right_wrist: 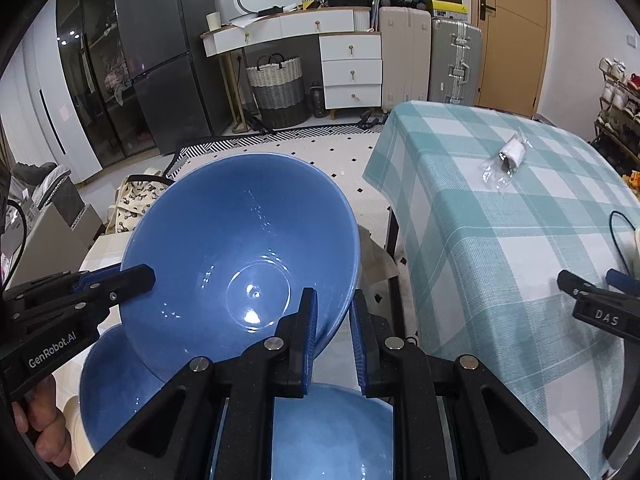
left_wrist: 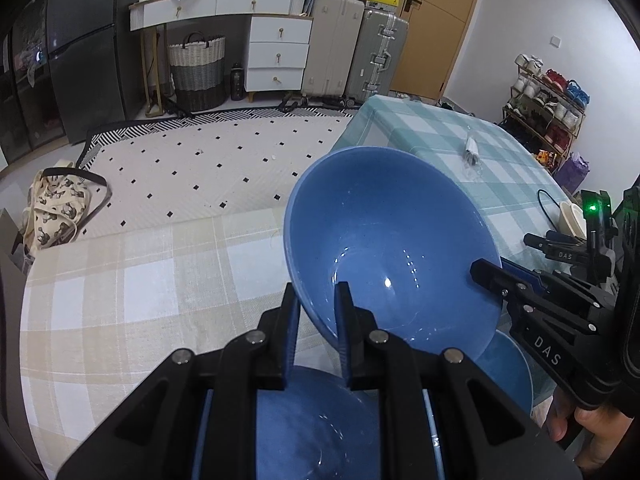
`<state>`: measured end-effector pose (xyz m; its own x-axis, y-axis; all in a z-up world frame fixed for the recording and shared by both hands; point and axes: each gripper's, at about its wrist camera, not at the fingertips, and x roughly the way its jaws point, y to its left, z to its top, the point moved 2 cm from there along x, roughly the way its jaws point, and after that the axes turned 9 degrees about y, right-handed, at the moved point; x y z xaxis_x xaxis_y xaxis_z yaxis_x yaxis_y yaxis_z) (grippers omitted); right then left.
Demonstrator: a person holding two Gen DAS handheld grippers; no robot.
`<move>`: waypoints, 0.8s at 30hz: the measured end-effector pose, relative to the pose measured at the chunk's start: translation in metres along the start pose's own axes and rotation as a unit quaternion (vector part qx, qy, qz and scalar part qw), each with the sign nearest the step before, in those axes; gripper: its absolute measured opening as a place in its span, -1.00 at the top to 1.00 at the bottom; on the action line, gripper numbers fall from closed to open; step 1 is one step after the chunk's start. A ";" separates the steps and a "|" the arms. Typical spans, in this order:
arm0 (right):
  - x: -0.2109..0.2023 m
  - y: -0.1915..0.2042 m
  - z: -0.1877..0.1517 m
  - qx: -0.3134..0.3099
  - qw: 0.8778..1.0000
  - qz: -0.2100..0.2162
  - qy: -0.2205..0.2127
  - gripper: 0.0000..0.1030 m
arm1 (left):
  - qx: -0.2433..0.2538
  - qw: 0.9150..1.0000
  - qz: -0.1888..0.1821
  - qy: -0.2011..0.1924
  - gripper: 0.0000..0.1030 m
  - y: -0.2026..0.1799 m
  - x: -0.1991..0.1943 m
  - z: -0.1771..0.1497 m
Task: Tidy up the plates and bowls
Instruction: 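Lift the dark blue bowl with both grippers and carry it toward the plate stack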
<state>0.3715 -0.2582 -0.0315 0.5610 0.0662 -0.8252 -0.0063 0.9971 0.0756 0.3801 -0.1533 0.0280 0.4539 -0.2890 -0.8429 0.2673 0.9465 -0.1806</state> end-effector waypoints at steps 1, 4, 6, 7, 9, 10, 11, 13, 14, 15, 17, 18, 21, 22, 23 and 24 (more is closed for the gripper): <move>-0.004 -0.001 0.000 0.002 1.000 0.002 -0.003 0.69 | 0.001 1.000 0.001 -0.001 0.71 -0.001 -0.003 0.000; -0.018 0.000 -0.002 0.004 1.000 0.004 -0.015 0.69 | 0.005 1.000 0.005 -0.008 0.71 -0.006 -0.011 0.000; -0.026 0.001 -0.003 0.001 1.000 0.003 -0.023 0.69 | 0.006 1.000 0.006 -0.012 0.71 -0.009 -0.017 0.000; -0.029 0.001 -0.004 0.002 1.000 0.004 -0.026 0.69 | 0.006 1.000 0.007 -0.013 0.71 -0.009 -0.019 0.000; -0.037 0.002 -0.005 0.002 0.999 0.008 -0.031 0.69 | 0.006 1.000 0.008 -0.015 0.71 -0.010 -0.024 -0.001; -0.039 0.004 -0.004 0.002 0.999 0.007 -0.033 0.69 | 0.006 1.000 0.010 -0.016 0.71 -0.011 -0.026 -0.002; -0.044 0.005 -0.005 0.001 0.999 0.008 -0.035 0.69 | 0.006 1.000 0.013 -0.017 0.71 -0.011 -0.029 -0.003; -0.049 0.007 -0.005 0.000 0.999 0.009 -0.040 0.69 | 0.006 1.000 0.016 -0.017 0.71 -0.010 -0.033 -0.005; -0.054 0.009 -0.006 -0.002 0.999 0.009 -0.042 0.69 | 0.004 1.000 0.018 -0.019 0.71 -0.009 -0.036 -0.006; -0.056 0.010 -0.006 -0.003 0.999 0.010 -0.043 0.69 | 0.003 1.000 0.019 -0.021 0.71 -0.009 -0.038 -0.007; -0.064 0.013 -0.007 -0.006 0.999 0.012 -0.048 0.69 | 0.002 1.000 0.020 -0.024 0.71 -0.009 -0.044 -0.009; -0.067 0.014 -0.008 -0.007 0.999 0.013 -0.050 0.69 | 0.003 0.999 0.021 -0.025 0.71 -0.010 -0.047 -0.010; -0.077 0.016 -0.010 -0.010 0.998 0.015 -0.056 0.69 | 0.004 0.999 0.022 -0.030 0.71 -0.011 -0.056 -0.014; -0.081 0.017 -0.011 -0.009 0.998 0.017 -0.058 0.69 | 0.005 0.999 0.022 -0.033 0.71 -0.011 -0.060 -0.016; -0.084 0.018 -0.012 -0.008 0.998 0.019 -0.062 0.69 | 0.004 0.999 0.024 -0.035 0.70 -0.011 -0.063 -0.018; -0.085 0.017 -0.013 -0.008 0.998 0.020 -0.063 0.69 | 0.005 0.999 0.025 -0.037 0.70 -0.012 -0.066 -0.020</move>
<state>0.3133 -0.2467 0.0328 0.6590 0.1028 -0.7451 -0.0447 0.9942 0.0975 0.3295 -0.1427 0.0758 0.5282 -0.2507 -0.8113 0.2514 0.9588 -0.1327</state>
